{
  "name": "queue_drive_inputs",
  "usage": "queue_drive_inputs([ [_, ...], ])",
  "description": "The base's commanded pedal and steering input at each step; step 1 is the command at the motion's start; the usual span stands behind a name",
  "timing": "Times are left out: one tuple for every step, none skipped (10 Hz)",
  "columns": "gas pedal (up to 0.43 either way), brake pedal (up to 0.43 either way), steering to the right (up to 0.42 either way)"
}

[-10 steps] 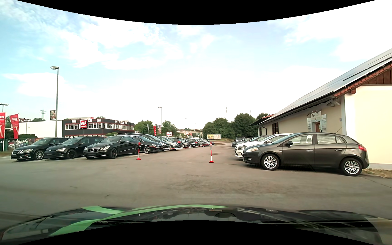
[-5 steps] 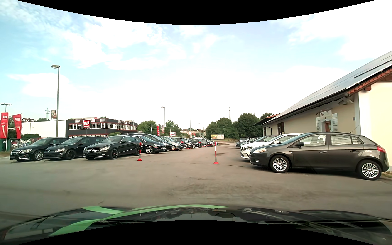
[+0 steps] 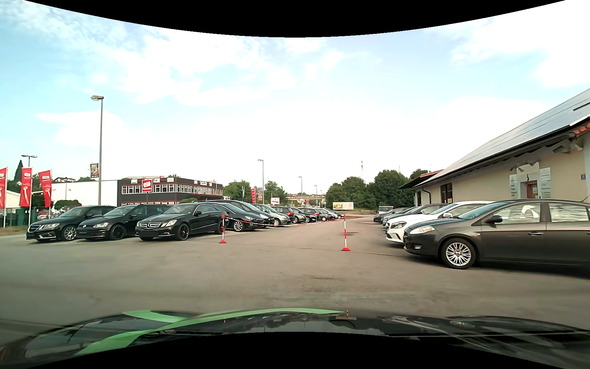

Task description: Follow the waypoints while adhering to traffic rules and regulations

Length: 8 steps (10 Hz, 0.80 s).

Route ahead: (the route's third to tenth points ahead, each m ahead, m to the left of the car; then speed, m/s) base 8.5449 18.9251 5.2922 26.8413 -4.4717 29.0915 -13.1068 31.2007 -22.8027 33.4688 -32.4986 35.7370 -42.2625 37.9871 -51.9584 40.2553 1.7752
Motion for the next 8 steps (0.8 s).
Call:
queue_drive_inputs([
  [0.157, 0.0, -0.393],
  [0.157, 0.0, -0.422],
  [0.157, 0.0, -0.445],
  [0.157, 0.0, -0.466],
  [0.157, 0.0, -0.483],
  [0.157, 0.0, -0.492],
  [0.15, 0.0, -0.496],
  [0.138, 0.0, -0.503],
])
